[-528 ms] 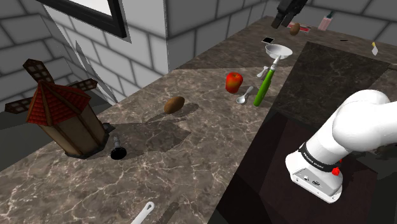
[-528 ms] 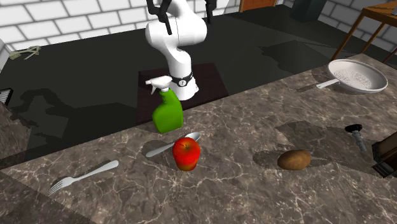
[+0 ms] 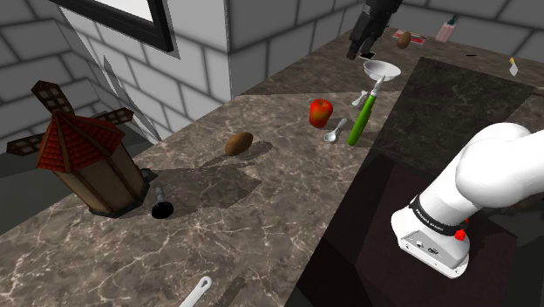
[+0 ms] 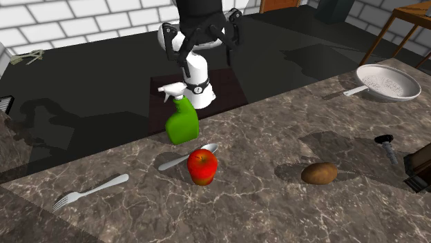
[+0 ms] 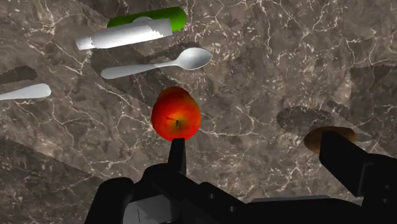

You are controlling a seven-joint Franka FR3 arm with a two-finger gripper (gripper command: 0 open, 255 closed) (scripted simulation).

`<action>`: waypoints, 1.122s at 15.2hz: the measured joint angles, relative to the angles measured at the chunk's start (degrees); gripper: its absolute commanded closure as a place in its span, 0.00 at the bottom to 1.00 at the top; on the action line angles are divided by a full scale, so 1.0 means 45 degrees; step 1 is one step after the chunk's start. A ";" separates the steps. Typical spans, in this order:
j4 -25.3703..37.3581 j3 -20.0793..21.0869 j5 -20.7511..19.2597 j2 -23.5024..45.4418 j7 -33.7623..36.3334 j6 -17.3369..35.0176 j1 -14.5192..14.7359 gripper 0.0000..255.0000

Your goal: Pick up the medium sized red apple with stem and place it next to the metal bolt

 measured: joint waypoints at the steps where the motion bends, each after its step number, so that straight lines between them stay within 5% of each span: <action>1: 0.0011 0.0010 -0.0083 0.0408 -0.0069 0.0231 0.0007 0.00; 17: 0.1948 0.0116 -0.1646 0.7791 -0.0687 0.2907 -0.0012 0.00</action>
